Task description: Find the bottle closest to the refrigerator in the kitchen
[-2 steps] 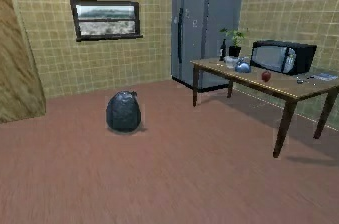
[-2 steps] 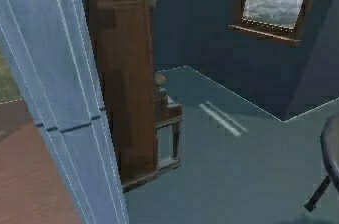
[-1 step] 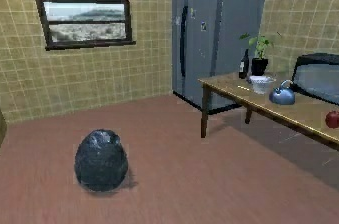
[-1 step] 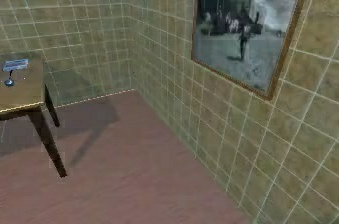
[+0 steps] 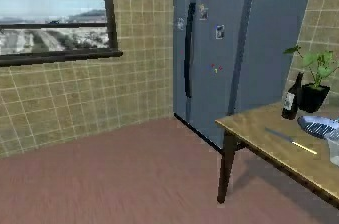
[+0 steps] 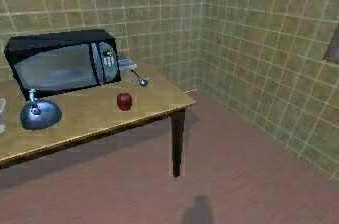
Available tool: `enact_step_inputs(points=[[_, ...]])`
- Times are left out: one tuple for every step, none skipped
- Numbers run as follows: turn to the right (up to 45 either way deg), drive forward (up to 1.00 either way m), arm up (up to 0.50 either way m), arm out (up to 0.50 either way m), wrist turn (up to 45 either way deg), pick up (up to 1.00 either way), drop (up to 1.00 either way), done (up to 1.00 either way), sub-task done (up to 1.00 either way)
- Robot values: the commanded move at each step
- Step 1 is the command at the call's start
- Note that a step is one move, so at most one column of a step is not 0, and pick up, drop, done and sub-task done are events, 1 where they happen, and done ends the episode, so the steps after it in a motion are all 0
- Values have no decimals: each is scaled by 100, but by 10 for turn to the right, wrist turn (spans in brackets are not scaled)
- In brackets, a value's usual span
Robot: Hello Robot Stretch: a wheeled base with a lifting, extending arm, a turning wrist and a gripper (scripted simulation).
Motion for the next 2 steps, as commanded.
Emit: enact_step_inputs(points=[[0, 100, 0, 0, 0, 0, 0, 0, 0], [0, 40, 0, 0, 0, 0, 0, 0, 0]])
